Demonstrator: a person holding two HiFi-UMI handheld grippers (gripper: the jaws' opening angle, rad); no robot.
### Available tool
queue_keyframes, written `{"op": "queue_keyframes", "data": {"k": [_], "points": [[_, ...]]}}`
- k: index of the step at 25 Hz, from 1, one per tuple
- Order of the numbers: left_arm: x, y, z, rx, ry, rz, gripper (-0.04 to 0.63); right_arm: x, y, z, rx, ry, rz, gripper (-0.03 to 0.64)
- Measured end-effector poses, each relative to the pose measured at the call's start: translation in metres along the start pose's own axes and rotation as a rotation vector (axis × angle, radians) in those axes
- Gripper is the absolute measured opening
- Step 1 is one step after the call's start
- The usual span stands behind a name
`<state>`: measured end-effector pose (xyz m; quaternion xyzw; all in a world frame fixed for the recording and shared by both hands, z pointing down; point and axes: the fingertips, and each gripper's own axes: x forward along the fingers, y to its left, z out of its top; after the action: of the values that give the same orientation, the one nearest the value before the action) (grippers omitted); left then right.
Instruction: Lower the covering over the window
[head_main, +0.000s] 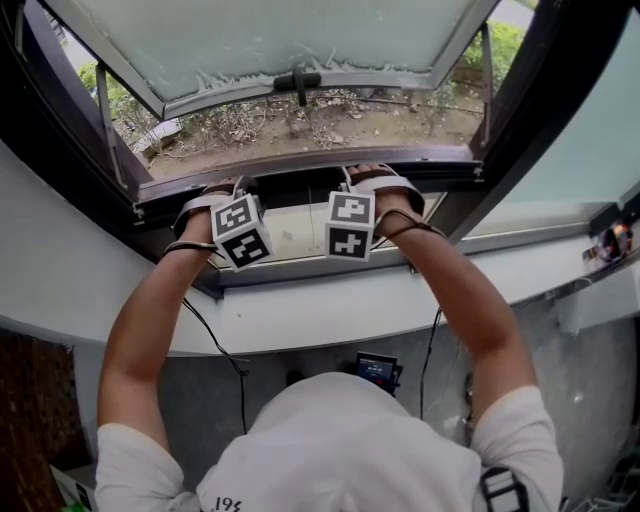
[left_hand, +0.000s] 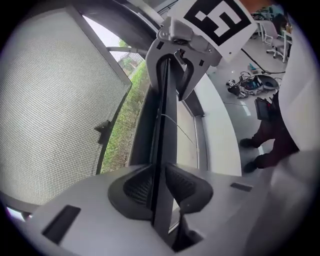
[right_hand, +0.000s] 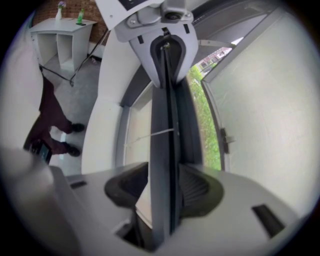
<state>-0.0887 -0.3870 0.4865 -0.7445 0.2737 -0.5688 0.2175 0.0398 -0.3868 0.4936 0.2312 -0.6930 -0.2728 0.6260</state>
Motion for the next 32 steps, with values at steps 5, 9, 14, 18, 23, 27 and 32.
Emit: {"op": "queue_keyframes", "data": {"k": [5,9,14,18,23,27,32], "points": [[0.000,0.000,0.000,-0.001,-0.016,0.008,0.081,0.000,0.001,0.000,0.004,-0.006,0.004,0.189],[0.000,0.000,0.000,-0.012,-0.026,0.016,0.081,0.000,0.002,0.001,0.008,-0.005,0.002,0.190],[-0.001,0.000,0.001,-0.025,-0.039,0.039,0.082,-0.001,0.003,-0.001,0.014,-0.008,-0.001,0.193],[-0.004,0.002,0.001,-0.041,-0.043,0.042,0.086,-0.001,0.002,-0.001,0.015,-0.007,-0.003,0.195],[-0.007,0.003,-0.001,-0.066,-0.051,0.037,0.086,-0.002,0.003,-0.001,0.019,-0.007,-0.002,0.196],[-0.009,0.003,0.001,-0.097,-0.069,0.034,0.086,-0.003,0.003,-0.001,0.023,-0.007,-0.001,0.196],[-0.010,0.001,0.002,-0.142,-0.097,0.031,0.086,-0.009,0.002,-0.002,0.066,-0.027,-0.005,0.195]]}}
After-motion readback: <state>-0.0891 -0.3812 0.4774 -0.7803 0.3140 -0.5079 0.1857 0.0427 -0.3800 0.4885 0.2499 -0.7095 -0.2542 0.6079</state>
